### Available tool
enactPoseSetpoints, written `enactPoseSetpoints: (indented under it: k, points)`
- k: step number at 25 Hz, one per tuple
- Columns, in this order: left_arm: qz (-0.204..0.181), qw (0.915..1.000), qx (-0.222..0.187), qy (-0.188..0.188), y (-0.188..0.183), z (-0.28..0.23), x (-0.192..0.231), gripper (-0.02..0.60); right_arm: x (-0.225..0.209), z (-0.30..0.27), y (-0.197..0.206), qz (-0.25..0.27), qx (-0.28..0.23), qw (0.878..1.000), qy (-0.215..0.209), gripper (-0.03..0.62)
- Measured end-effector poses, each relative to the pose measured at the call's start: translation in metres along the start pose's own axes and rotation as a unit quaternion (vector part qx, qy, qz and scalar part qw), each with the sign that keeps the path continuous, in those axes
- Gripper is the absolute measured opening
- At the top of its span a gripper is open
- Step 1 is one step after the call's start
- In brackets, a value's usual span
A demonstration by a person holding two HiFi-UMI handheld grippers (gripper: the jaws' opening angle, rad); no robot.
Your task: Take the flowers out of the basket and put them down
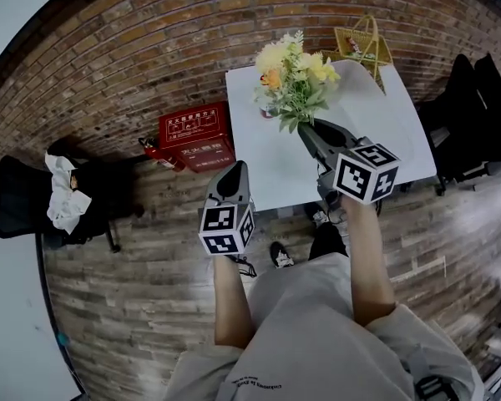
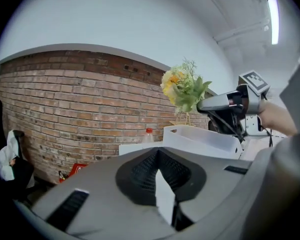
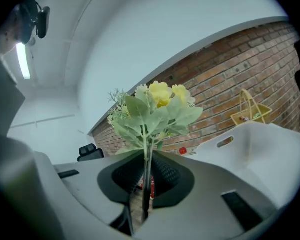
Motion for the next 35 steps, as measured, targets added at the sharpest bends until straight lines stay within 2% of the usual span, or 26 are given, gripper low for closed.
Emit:
enactPoseSetpoints:
  k: [4,11,17,21,26,32,35]
  points:
    - [-0.004,0.9999,-0.007,-0.011,-0.001,0.015,0.01,0.025,0.021,-0.024,0.03,-0.035,0.012,0.999,-0.032,0.061]
    - [0.013,0.9986,-0.018,-0.048,0.001,0.042,0.037,0.025,0.031,-0.061,0.113,-0.128,0.053,0.989,-0.061,0.063]
    - [0.022,0.9971,-0.017,-0.071,0.008,0.057,0.049,0.025,0.0,-0.061,0.195,-0.174,0.114,0.978,0.0,0.062]
    - [0.026,0.9965,-0.012,-0.079,0.014,0.059,0.052,0.025,-0.024,-0.058,0.228,-0.189,0.138,0.972,0.033,0.062]
    - [0.024,0.9963,-0.007,-0.082,0.016,0.058,0.059,0.025,-0.054,-0.058,0.263,-0.191,0.167,0.962,0.102,0.063]
    - [0.017,0.9959,-0.011,-0.088,0.007,0.059,0.073,0.025,-0.07,-0.056,0.292,-0.118,0.234,0.947,0.186,0.062]
    - [0.01,0.9963,-0.012,-0.085,0.004,0.055,0.075,0.025,-0.073,-0.059,0.293,-0.083,0.246,0.94,0.221,0.063]
Point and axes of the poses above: the fingertips, and each gripper's own axes: z backward along the fingers, x to its left, y out of its underside, the point moved 3 cm from there along z, backward along the fingers, and after that the axes turned 6 degrees about -x, right-handed, at the moved point
